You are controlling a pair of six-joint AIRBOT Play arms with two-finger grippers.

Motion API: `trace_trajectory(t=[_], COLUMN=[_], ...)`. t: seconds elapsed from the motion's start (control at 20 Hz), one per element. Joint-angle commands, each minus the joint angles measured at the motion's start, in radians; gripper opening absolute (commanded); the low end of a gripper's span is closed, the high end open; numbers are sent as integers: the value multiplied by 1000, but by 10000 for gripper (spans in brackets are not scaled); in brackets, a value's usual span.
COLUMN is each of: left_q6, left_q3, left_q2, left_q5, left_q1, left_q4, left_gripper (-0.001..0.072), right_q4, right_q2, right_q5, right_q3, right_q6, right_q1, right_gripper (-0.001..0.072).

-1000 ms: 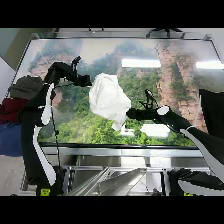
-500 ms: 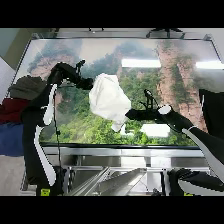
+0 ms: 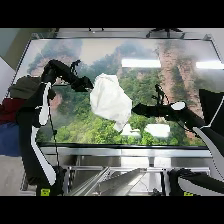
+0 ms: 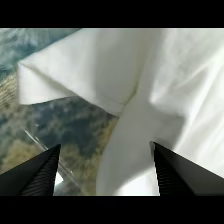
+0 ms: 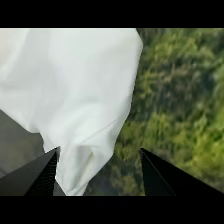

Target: Fold the shirts.

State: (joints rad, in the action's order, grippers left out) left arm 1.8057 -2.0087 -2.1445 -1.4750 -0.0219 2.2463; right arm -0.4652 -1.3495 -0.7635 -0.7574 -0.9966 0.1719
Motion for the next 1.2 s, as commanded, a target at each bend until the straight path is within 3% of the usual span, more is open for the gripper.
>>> trace_trajectory(t=[0.0,0.15,0.2,0.25,0.3,0.35,0.4,0.75,0.95,1.15], left_q6=[-8,0,0,0,0,0,9,68,99,97], left_q3=[0,0,0,0,0,0,-1,-1,-1,-1], left_q2=[1,-18,-29,-40,-49,-53,-52,107,354,690], left_q5=[-45,-13,-10,-14,-19,-20,-19,-24,-24,0], left_q1=[-37,-105,-120,-129,-134,-138,-138,-135,-140,-149], left_q4=[48,36,22,26,25,26,29,136,309,311], left_gripper=[626,626,625,559,383,147,16,12,12,12], right_q4=[90,257,286,286,287,287,288,233,172,32], right_q2=[-61,-139,-165,-185,-199,-201,-200,2,236,473], right_q5=[-11,-12,-14,-27,-44,-66,-89,-178,-200,-209], right_q3=[0,-2,-6,-14,-21,-27,-36,-145,-253,-470], right_q6=[79,208,224,228,246,271,289,290,228,137], right_q1=[26,75,89,97,101,102,101,89,81,76], right_gripper=[572,568,524,367,262,112,19,20,20,20])
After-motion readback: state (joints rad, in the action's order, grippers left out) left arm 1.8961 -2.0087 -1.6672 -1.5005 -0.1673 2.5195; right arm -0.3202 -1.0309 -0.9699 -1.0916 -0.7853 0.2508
